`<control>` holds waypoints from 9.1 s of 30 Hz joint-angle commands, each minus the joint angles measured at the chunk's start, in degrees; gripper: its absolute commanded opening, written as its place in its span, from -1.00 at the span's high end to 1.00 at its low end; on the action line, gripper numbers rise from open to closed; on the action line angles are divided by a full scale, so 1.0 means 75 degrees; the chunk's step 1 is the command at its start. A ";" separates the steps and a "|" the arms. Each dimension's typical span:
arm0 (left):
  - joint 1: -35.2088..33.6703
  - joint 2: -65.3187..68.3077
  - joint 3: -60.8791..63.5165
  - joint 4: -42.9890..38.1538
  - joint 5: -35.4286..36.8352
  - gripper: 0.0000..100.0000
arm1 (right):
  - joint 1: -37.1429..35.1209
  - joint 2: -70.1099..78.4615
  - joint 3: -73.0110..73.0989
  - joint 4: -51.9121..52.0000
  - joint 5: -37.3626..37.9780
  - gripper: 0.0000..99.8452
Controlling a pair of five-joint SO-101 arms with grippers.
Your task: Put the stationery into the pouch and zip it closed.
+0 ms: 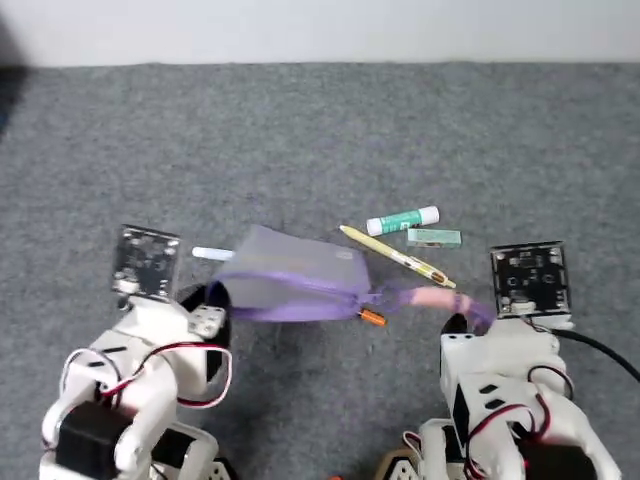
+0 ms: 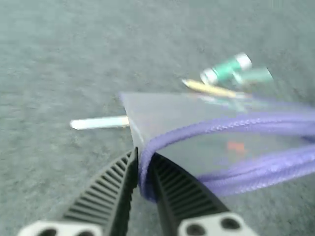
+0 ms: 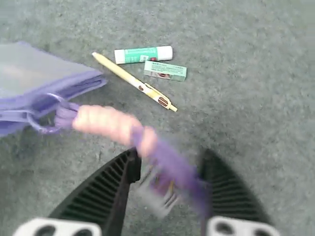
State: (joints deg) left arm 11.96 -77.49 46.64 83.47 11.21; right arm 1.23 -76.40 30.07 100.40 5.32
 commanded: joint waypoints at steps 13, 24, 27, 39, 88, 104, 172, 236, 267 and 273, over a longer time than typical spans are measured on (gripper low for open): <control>-0.2743 0.0047 -0.0393 -0.0422 0.0094 0.98 | 0.0088 0.0604 0.0152 0.0018 -0.1395 0.54; -0.4161 0.0047 -0.0205 -0.0316 -0.0188 0.98 | -0.2467 0.3558 0.0117 -0.1049 -0.1805 0.65; -0.4267 0.0047 -0.0193 -0.0129 -0.0551 0.97 | -0.3358 0.4097 0.0117 -0.1670 -0.1641 0.65; -0.4290 0.0047 0.0170 0.0234 -0.0574 0.97 | -0.4214 0.7918 -0.0633 -0.3839 -0.0281 0.65; -0.3012 0.0797 -0.0897 0.1196 -0.0012 0.97 | -0.3991 1.1024 -0.4372 -0.0686 -0.0328 0.98; -0.2989 0.5626 -0.5445 0.2168 0.0996 0.97 | -0.4050 0.6253 -0.4419 -0.1424 -0.1032 0.98; -0.2977 0.6154 -0.5808 0.2145 0.0985 0.97 | -0.2714 0.5972 -0.0117 -0.3628 -0.0574 0.56; -0.2977 0.6154 -0.5808 0.2133 0.0961 0.97 | -0.2983 0.6851 -0.4489 0.0311 -0.0117 0.98; -0.2966 0.6119 -0.5808 0.1969 0.0973 0.97 | -0.6324 0.5105 -0.0059 -1.3193 -0.0891 0.98; -0.2966 0.6107 -0.5808 0.1969 0.0973 0.97 | -0.6336 0.5691 -0.0023 -1.3322 -0.0914 0.98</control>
State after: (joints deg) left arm -10.64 -31.25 5.93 99.38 17.98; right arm -46.24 -34.02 30.07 1.85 -2.33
